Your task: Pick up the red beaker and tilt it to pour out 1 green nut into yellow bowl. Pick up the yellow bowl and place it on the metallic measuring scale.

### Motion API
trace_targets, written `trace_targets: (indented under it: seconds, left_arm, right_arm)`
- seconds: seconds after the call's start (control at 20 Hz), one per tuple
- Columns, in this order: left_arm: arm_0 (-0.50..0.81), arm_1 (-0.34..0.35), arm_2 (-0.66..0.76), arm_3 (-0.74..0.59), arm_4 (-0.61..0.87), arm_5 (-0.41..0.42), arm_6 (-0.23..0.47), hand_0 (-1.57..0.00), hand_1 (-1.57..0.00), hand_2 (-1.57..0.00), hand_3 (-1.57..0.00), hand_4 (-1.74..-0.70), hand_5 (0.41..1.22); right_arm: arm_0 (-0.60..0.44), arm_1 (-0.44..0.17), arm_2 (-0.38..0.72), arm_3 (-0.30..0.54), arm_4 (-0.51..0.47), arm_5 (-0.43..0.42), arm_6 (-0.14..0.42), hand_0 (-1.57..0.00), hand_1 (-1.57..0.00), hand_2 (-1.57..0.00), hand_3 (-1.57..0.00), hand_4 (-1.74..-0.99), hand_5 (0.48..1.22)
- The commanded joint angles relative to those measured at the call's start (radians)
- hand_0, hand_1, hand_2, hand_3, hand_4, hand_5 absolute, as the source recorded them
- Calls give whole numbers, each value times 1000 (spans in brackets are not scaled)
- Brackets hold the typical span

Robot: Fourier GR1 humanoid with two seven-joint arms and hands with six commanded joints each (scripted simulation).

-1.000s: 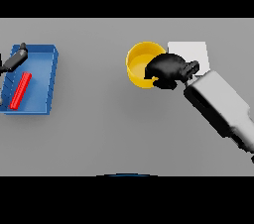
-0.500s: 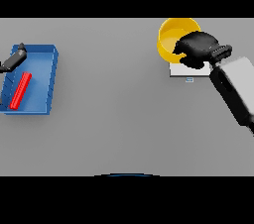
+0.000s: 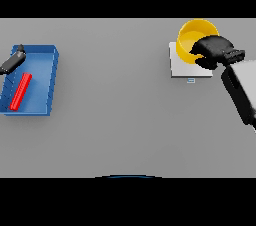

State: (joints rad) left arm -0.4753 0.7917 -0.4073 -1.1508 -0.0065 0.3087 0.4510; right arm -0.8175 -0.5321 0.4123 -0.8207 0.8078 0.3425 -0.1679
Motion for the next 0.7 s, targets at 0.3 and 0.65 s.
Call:
trace_targets:
  seconds: [0.3, 0.65]
  left_arm:
    - [-9, -1, -2, 7, -2, -5, 7, 1, 1, 1, 1, -726, 673]
    - [-20, -11, -8, 26, -9, -7, 8, 1, 1, 1, 1, -722, 671]
  right_arm:
    - [-9, 33, -16, 103, -7, -53, -49, -1571, -1571, -1345, -1403, -1741, 1221]
    - [-6, 41, -23, 98, -18, -40, -38, -1439, -1337, -1286, -990, -1688, 1221]
